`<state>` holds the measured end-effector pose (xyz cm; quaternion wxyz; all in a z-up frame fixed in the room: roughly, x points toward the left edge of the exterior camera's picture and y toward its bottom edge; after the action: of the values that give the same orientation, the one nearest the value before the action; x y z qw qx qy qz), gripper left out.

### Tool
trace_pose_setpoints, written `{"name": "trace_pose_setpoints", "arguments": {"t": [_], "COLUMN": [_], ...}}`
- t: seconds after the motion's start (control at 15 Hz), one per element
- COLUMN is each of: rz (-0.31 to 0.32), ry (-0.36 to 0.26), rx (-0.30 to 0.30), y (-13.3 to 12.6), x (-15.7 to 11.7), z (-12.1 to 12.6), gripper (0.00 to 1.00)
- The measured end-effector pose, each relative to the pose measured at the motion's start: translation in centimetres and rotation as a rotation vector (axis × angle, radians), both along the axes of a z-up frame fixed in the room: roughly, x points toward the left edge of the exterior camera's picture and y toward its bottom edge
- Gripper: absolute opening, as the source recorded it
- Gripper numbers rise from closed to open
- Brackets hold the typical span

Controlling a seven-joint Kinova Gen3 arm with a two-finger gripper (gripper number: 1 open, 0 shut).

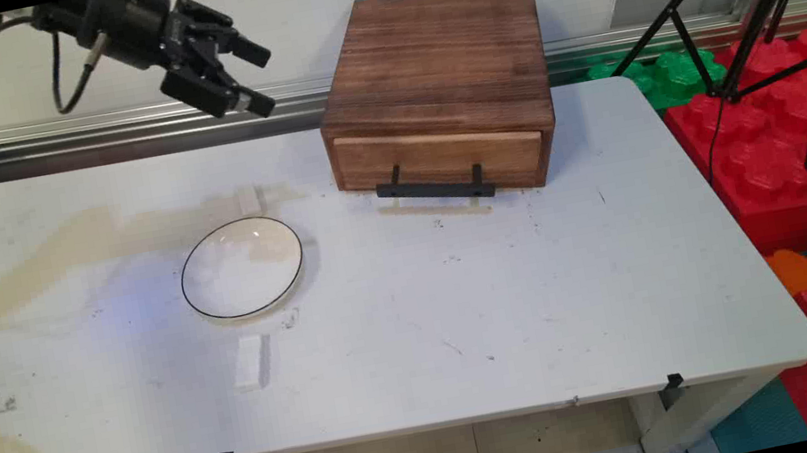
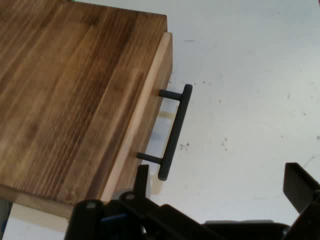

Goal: Open the drawer

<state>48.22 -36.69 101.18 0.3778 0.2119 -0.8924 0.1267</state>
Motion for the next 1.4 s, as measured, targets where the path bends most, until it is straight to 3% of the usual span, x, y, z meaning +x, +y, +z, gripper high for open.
{"name": "trace_pose_setpoints", "arguments": {"t": [0.6,1.4], "rz": [-0.036,-0.070], "ry": [-0.036,-0.117], "rx": [-0.014,-0.013], "y": [-3.0,-8.0], "x": [-6.0,-13.5], "z": [-2.4,-8.6], "gripper": [1.00,1.00]}}
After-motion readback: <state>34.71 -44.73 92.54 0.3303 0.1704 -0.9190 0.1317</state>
